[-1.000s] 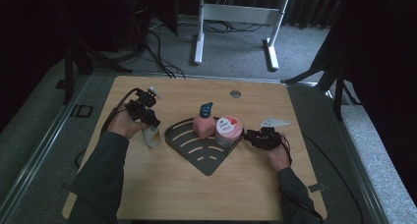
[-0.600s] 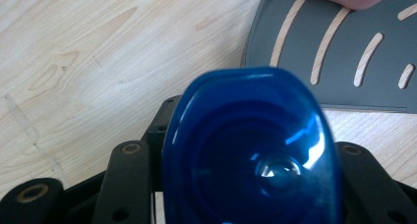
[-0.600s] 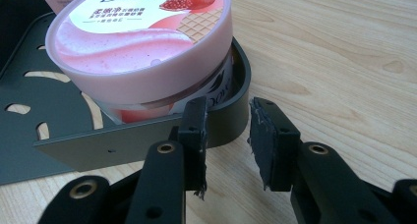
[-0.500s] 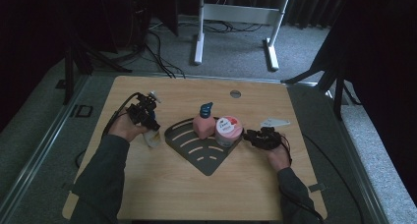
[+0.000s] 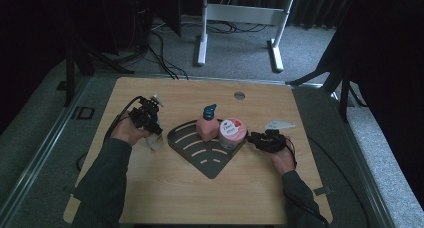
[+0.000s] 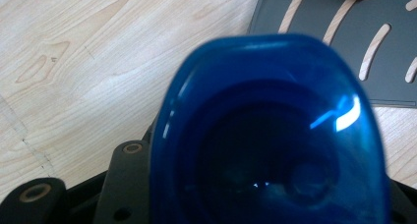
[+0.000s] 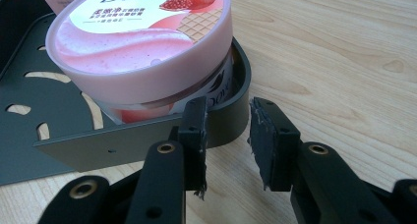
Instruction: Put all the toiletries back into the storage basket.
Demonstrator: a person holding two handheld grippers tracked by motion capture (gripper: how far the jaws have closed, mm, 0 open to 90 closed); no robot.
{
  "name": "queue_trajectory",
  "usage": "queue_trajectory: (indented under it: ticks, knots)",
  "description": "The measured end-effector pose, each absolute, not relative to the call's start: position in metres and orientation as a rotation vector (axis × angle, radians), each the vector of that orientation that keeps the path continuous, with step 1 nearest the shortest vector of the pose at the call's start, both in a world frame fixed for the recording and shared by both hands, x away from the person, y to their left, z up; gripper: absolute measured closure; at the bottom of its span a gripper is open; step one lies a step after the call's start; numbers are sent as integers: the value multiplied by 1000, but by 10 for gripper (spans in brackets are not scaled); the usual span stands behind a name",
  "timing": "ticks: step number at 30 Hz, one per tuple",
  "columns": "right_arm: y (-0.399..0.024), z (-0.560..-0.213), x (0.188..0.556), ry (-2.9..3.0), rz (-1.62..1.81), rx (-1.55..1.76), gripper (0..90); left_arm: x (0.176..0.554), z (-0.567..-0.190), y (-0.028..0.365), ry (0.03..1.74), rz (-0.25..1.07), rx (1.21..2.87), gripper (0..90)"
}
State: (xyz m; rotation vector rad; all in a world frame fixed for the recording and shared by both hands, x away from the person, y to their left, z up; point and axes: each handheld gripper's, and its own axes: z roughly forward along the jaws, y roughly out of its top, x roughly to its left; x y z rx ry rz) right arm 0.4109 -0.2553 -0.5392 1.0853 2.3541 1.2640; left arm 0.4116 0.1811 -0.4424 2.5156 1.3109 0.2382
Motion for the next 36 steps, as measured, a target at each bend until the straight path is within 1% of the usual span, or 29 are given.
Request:
queue_trajectory:
  ticks: [11,36]
  knots:
    - [-255,-540,411,2353,1268,1086,676,411,-444,181,1309,234,2526,522]
    - [-256,-540,411,2353,1272,1091,673,397,-442,177,1230,203,2560,544]
